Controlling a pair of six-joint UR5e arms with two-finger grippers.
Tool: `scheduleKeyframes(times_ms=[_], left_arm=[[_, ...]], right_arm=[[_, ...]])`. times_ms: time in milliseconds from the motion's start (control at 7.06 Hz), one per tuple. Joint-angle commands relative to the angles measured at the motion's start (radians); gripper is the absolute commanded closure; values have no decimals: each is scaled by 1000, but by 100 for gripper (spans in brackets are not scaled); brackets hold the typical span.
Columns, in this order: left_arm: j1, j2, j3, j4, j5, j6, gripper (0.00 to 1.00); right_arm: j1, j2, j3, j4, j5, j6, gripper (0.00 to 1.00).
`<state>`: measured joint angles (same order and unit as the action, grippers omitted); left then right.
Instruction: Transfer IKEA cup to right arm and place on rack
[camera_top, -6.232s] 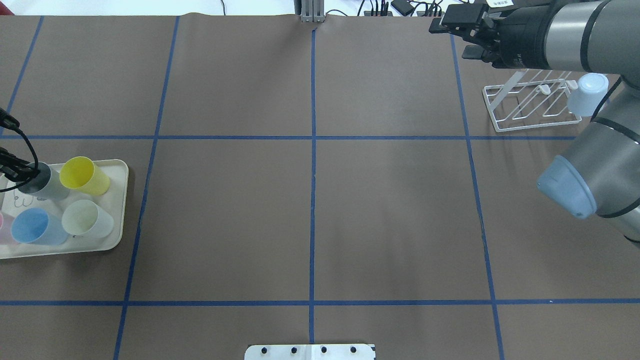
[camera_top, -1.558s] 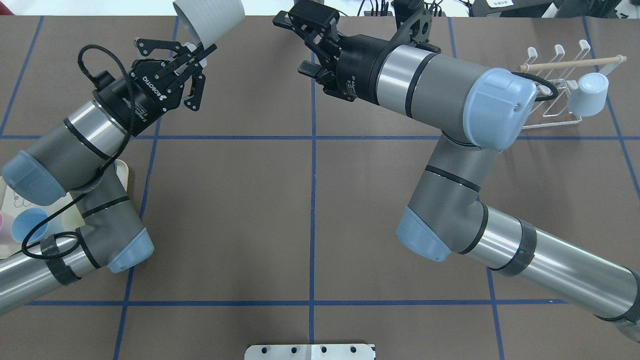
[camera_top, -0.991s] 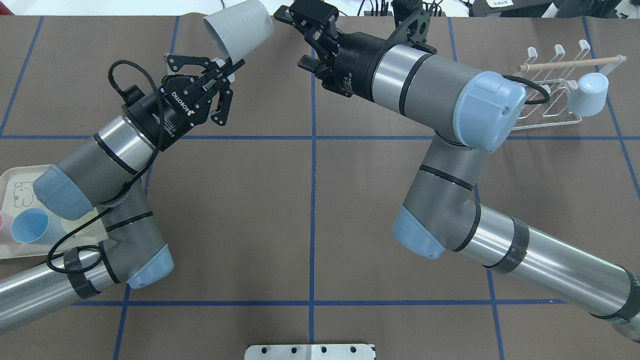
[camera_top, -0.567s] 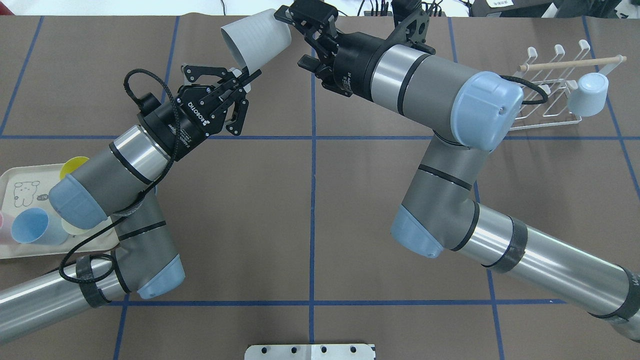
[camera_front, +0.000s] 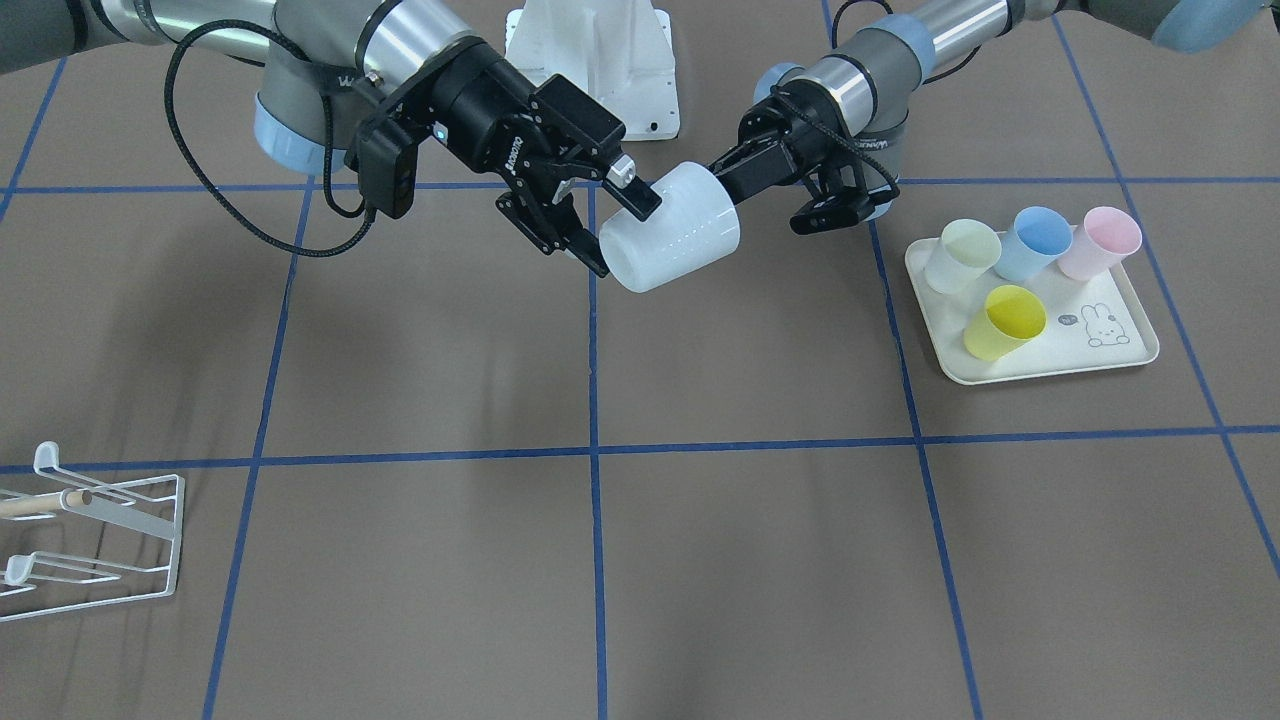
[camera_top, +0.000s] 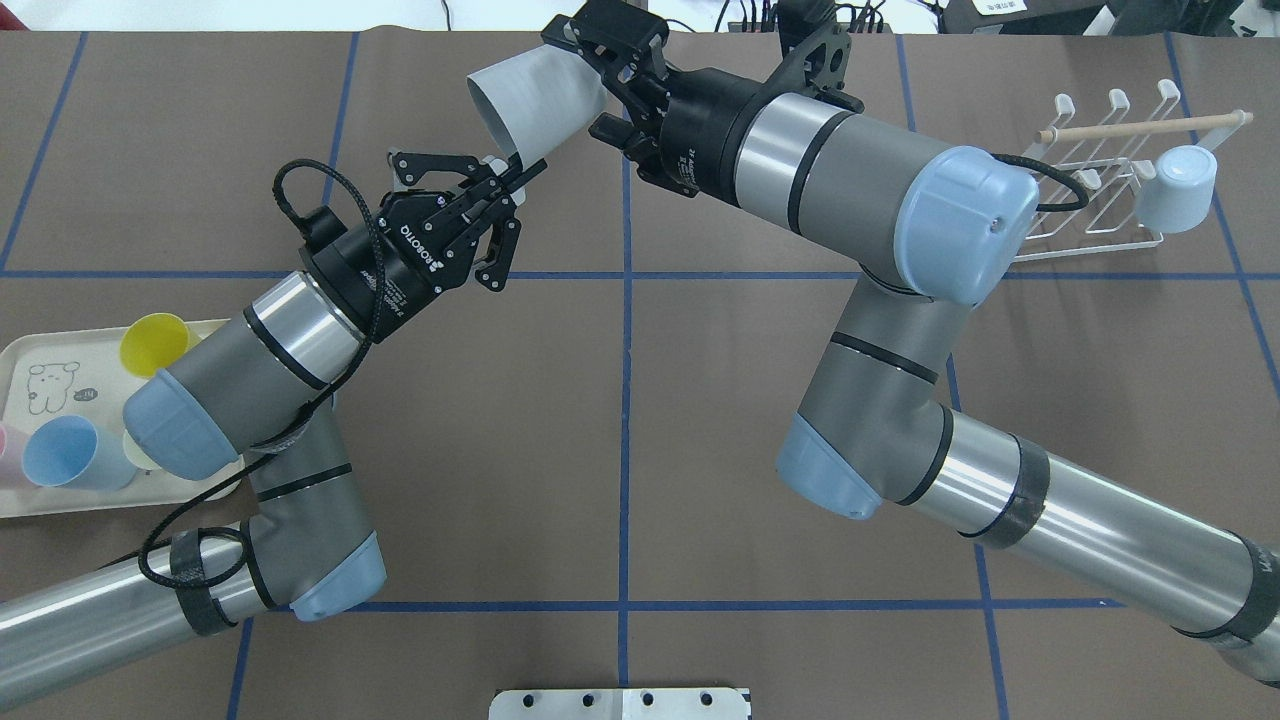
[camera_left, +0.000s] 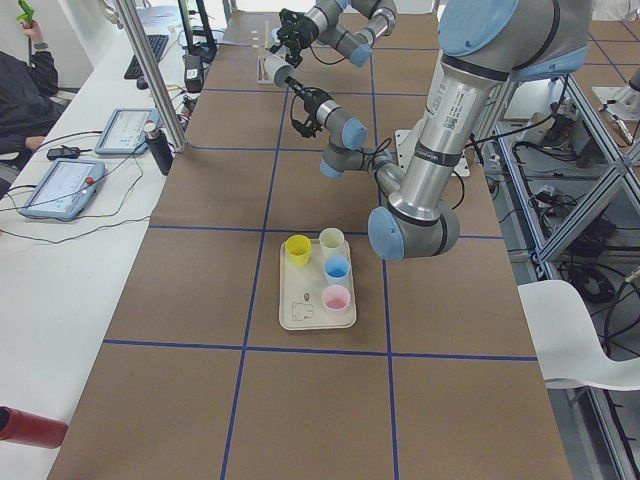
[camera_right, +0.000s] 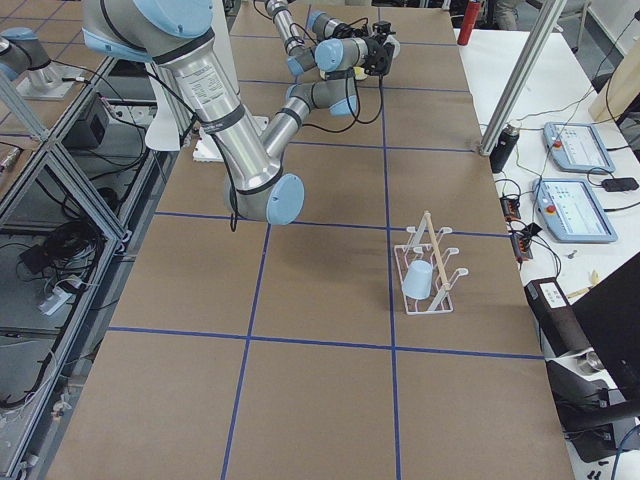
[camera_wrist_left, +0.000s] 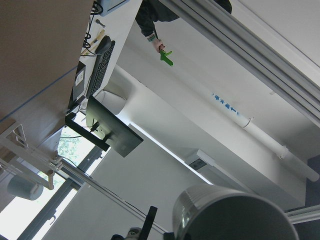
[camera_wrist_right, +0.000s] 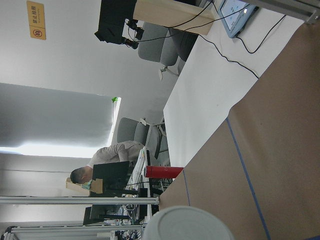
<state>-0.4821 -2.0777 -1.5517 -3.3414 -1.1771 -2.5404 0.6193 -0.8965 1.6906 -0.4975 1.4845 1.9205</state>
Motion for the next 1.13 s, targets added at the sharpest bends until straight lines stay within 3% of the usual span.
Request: scheduleKeyframes(times_ms=[0, 991], left_arm=[[20, -2, -1, 0, 27, 2, 100], [48, -19, -5, -1, 36, 5, 100]], right_arm=[[-4, -1, -2, -1, -1, 2, 1], [-4, 1, -3, 0, -1, 3, 4]])
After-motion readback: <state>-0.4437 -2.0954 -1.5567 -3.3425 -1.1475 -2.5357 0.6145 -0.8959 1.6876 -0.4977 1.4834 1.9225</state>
